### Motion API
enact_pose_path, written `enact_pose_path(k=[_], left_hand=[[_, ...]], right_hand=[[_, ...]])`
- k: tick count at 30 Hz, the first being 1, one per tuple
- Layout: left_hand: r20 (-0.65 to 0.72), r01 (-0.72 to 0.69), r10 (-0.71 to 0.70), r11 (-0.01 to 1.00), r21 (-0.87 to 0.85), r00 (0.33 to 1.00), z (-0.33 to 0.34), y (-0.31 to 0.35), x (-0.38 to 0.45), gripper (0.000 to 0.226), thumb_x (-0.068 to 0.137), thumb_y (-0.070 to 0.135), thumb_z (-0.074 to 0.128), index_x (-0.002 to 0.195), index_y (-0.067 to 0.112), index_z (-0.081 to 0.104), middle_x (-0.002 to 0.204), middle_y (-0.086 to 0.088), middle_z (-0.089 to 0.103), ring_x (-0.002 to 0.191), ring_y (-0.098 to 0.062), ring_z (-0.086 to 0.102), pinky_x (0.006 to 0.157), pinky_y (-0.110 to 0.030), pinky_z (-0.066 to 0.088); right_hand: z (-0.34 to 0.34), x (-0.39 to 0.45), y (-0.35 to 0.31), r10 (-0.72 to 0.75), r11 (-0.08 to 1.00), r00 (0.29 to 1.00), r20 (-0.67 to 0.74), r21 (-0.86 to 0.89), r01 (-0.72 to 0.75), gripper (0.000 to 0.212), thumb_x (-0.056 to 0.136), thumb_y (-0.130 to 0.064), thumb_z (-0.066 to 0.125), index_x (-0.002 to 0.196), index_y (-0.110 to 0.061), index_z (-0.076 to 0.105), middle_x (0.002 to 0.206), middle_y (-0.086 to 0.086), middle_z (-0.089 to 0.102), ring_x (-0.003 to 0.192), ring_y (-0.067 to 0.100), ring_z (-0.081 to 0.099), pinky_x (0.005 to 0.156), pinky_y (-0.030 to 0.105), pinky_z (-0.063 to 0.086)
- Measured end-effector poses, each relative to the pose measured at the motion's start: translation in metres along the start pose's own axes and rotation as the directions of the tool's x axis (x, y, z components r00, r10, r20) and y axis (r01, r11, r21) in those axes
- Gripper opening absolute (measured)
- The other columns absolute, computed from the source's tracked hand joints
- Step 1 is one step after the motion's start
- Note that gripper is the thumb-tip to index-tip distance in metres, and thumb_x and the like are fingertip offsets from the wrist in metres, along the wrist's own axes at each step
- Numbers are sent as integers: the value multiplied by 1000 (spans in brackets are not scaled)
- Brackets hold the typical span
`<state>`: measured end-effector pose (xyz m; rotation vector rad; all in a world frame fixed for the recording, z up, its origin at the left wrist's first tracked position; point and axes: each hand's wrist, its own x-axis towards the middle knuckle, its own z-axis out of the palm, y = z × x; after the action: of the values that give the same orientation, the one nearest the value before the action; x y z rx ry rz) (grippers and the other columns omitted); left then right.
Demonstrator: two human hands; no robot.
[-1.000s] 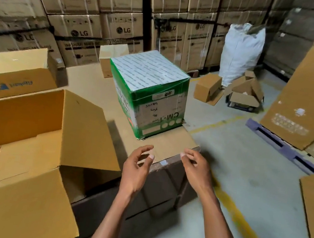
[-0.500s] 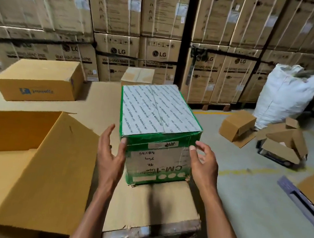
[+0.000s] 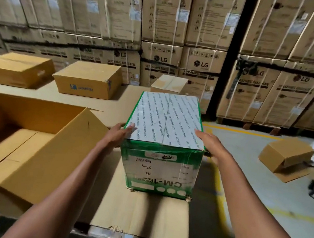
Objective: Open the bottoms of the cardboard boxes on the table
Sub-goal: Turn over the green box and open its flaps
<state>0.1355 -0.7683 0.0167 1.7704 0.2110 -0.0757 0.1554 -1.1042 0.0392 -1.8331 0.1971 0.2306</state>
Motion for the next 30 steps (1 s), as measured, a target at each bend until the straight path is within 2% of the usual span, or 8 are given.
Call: enact_pose_path(k=[2, 5, 10, 13, 17, 20, 25, 30], left_hand=[[57, 25, -21, 997, -71, 998, 8, 9, -13, 37, 98, 45, 56, 123, 18, 56, 121, 6, 68, 97, -9, 68, 78, -31, 56], [76, 46, -41, 997, -63, 996, 13, 16, -22, 32, 100, 41, 54, 121, 19, 63, 108, 12, 71, 96, -12, 69, 65, -24, 52], [24, -26, 27, 998, -49, 999, 12, 8, -25, 40, 97, 40, 61, 130, 18, 59, 111, 4, 76, 106, -22, 71, 85, -38, 53], [29, -103, 106, 991, -89, 994, 14, 7, -31, 44, 96, 36, 63, 137, 20, 55, 115, 5, 75, 102, -16, 73, 77, -30, 58], [-13, -240, 241, 955, -177, 970, 17, 7, -38, 44, 94, 22, 67, 137, 22, 56, 120, 1, 73, 105, -19, 72, 79, -25, 59], [-31, -298, 298, 934, -199, 954, 17, 4, -37, 53, 91, 13, 70, 141, 23, 53, 123, 0, 71, 107, -22, 71, 82, -31, 60], [-105, -265, 251, 950, -165, 962, 21, -19, -33, 81, 74, 13, 82, 143, 28, 41, 129, -6, 63, 113, -21, 65, 75, -34, 61], [-128, -197, 180, 971, -135, 975, 27, -71, -27, 70, 67, 9, 77, 123, 38, 46, 134, -7, 59, 125, -30, 58, 90, -54, 57]], right_hand=[[-3, 3, 4, -6, 999, 997, 81, 43, 3, 46, 91, -54, 63, 122, -20, 67, 115, -3, 75, 110, 19, 67, 109, 46, 44], [-2, -1, 10, -43, 998, 993, 112, 53, 37, 71, 77, -69, 71, 132, -25, 58, 121, -7, 72, 114, 15, 65, 106, 41, 45], [-3, -4, 14, -120, 989, 986, 120, 104, 108, 48, 88, -44, 72, 131, -25, 61, 112, -6, 76, 105, 16, 71, 104, 45, 49], [-9, -3, 15, -168, 972, 978, 122, 186, 144, 43, 90, -32, 73, 130, -22, 61, 115, -1, 75, 105, 19, 72, 101, 46, 52], [-16, -1, 10, -263, 936, 959, 102, 267, 229, 56, 86, -22, 77, 137, -21, 55, 124, 2, 71, 111, 25, 70, 99, 47, 53], [-17, 1, 12, -313, 920, 946, 88, 275, 279, 74, 83, -14, 79, 147, -23, 42, 132, 2, 66, 116, 23, 67, 97, 47, 55], [-3, 2, 41, -325, 939, 944, -63, 96, 330, 96, 76, -15, 85, 149, -35, 26, 145, 5, 51, 130, 22, 53, 106, 53, 47], [24, -10, 78, -286, 958, 940, -185, -42, 283, 95, 78, 2, 79, 152, -23, 24, 150, 14, 43, 139, 24, 39, 108, 41, 40]])
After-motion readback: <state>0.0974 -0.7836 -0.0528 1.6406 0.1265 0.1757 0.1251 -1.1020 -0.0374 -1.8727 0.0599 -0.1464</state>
